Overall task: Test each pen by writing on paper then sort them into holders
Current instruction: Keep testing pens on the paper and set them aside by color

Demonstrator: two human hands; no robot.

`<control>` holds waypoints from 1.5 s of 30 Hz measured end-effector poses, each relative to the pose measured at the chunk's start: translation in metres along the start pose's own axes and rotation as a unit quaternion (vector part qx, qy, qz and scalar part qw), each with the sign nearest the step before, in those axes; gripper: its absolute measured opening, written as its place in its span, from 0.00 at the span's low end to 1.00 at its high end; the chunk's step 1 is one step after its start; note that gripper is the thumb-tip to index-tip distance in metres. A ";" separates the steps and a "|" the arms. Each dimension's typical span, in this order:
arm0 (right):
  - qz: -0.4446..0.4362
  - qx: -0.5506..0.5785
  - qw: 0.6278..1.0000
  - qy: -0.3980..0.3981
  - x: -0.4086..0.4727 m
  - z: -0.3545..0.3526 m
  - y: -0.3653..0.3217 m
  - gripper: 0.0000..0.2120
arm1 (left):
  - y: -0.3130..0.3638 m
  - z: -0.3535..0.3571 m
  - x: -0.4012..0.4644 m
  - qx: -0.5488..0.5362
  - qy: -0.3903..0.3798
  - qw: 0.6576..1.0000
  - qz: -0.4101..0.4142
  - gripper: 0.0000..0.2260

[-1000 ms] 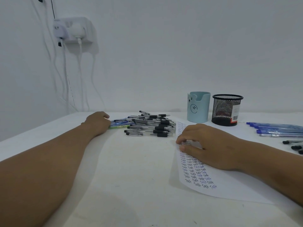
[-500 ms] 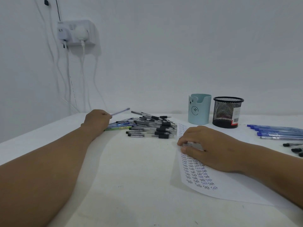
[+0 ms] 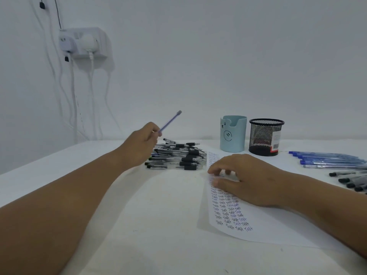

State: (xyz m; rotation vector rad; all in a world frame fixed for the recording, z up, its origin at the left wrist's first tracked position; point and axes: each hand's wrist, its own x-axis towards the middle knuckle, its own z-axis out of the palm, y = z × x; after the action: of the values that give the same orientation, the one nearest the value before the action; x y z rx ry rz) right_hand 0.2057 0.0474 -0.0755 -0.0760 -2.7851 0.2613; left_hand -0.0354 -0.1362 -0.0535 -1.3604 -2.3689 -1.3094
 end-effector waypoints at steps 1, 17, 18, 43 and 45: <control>0.012 0.027 0.999 0.019 -0.001 -0.001 0.001 0.12 | 0.010 0.007 -0.003 0.016 -0.014 0.999 0.036 0.08; 0.155 0.449 0.850 0.230 -0.007 -0.021 -0.005 0.17 | 0.085 0.072 -0.046 0.010 -0.116 0.976 0.186 0.08; 0.155 0.453 0.850 0.221 -0.007 -0.021 -0.007 0.16 | 0.085 0.072 -0.046 0.002 -0.126 0.974 0.186 0.09; 0.141 0.360 0.919 0.074 -0.002 -0.006 -0.008 0.17 | 0.076 0.056 -0.038 0.091 -0.263 0.952 0.128 0.25; 0.136 0.334 0.929 0.086 -0.003 -0.005 -0.008 0.20 | 0.076 0.056 -0.038 0.087 -0.263 0.952 0.128 0.24</control>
State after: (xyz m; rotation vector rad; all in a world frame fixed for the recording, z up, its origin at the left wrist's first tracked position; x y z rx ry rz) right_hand 0.2095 0.0406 -0.0705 -0.2978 -2.3584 1.1880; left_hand 0.0607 -0.1031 -0.0595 -2.0728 -2.4091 -0.7123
